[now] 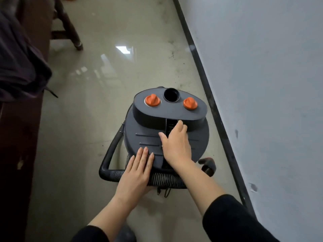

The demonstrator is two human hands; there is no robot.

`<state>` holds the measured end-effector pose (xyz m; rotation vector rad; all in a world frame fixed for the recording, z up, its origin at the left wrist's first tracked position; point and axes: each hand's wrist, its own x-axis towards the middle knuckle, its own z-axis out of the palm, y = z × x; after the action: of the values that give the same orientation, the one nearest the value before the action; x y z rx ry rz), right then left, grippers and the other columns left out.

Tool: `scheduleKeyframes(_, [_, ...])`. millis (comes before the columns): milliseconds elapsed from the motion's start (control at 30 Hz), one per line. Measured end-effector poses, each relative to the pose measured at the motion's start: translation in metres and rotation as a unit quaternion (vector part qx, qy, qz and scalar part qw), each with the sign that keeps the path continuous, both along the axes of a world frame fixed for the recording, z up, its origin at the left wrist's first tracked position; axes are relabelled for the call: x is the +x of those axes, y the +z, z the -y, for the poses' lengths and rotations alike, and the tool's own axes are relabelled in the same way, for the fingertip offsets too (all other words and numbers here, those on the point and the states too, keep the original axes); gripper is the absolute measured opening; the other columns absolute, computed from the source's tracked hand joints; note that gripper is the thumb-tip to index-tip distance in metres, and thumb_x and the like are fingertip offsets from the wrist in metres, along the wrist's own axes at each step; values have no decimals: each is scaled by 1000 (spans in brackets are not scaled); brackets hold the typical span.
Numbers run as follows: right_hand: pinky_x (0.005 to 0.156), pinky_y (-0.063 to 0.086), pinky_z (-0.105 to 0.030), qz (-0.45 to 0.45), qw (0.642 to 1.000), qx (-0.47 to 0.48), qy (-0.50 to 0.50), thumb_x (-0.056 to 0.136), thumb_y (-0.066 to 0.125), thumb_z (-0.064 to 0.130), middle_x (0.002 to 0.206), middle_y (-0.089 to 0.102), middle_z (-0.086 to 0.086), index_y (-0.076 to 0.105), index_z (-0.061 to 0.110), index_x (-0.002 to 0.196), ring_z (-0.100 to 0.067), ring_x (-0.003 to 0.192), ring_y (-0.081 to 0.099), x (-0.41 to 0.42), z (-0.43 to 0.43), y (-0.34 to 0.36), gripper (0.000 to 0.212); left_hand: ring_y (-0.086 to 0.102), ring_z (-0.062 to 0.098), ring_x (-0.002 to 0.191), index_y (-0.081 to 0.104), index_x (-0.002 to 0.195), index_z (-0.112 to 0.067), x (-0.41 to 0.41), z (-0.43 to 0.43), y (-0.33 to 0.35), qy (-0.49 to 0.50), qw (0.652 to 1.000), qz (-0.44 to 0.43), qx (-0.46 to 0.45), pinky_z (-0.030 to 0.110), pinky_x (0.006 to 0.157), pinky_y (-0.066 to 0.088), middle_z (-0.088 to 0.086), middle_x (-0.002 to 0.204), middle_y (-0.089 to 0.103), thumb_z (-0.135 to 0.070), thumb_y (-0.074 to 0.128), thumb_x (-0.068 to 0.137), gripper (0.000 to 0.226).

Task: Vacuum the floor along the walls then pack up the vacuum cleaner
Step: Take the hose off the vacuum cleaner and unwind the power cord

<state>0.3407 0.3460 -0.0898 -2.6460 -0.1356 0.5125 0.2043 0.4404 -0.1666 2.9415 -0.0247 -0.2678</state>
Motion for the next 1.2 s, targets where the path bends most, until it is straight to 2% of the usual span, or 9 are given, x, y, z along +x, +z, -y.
scheduleKeyframes(67, [107,38,-42,150,977,-95,117,89,64,38,153,21,-20,14,-1,151,-34,139,29,11,-7,-1,89,42,40,134,34,143,-3,17,-12,-4,-15,1000,-2,3,54,103,41,25,145,43,-66,55,74,96])
scheduleKeyframes(167, [120,16,-47,145,954,-130,230,96,52,39,160,1,-19,4,3,153,-33,149,0,46,-14,-18,83,44,40,133,45,140,-2,46,-31,-6,-41,999,21,7,53,103,41,26,142,47,-54,83,60,102])
scheduleKeyframes(233, [120,15,-47,136,958,-112,225,100,47,33,160,4,-18,8,3,153,-32,149,0,67,-17,-24,73,46,41,131,51,138,-2,65,-40,-3,-50,998,31,8,52,103,41,25,141,48,-43,90,51,103])
scheduleKeyframes(367, [121,13,-44,118,971,-80,192,101,46,26,161,5,-15,10,2,153,-28,149,-2,111,-34,-21,67,45,41,132,37,142,-3,114,-65,-2,-68,997,30,1,50,107,36,25,142,47,-30,92,53,108])
scheduleKeyframes(567, [122,9,-38,90,972,-76,202,96,50,18,162,-2,-9,2,6,154,-22,149,-9,195,-49,-15,76,50,42,127,56,134,-2,195,-82,0,-83,996,25,11,50,104,35,27,137,52,-43,92,47,103])
scheduleKeyframes(733, [121,7,-36,95,965,-55,237,95,49,17,162,-4,-6,2,8,154,-20,149,-10,269,-64,-16,76,49,44,127,43,139,-2,259,-90,-5,-59,998,28,11,52,101,41,29,137,51,-47,92,48,113])
scheduleKeyframes(833, [121,9,-36,100,958,-57,263,95,50,20,163,-2,-7,3,9,155,-20,149,-7,317,-77,-17,77,53,46,122,57,131,1,299,-96,-2,-37,999,21,25,55,96,45,31,133,54,-55,91,42,110])
scheduleKeyframes(933, [121,10,-38,100,956,-33,275,94,51,22,163,0,-7,5,9,155,-20,149,-6,357,-93,-19,77,53,48,121,60,128,3,337,-106,1,-23,998,10,49,57,95,44,32,131,54,-58,88,44,108])
scheduleKeyframes(1200, [121,3,-37,56,958,29,281,102,32,13,163,1,-6,8,8,155,-19,149,-7,461,-139,-19,58,53,49,120,59,129,3,434,-140,8,6,997,-14,73,58,95,45,32,130,55,-61,87,45,109])
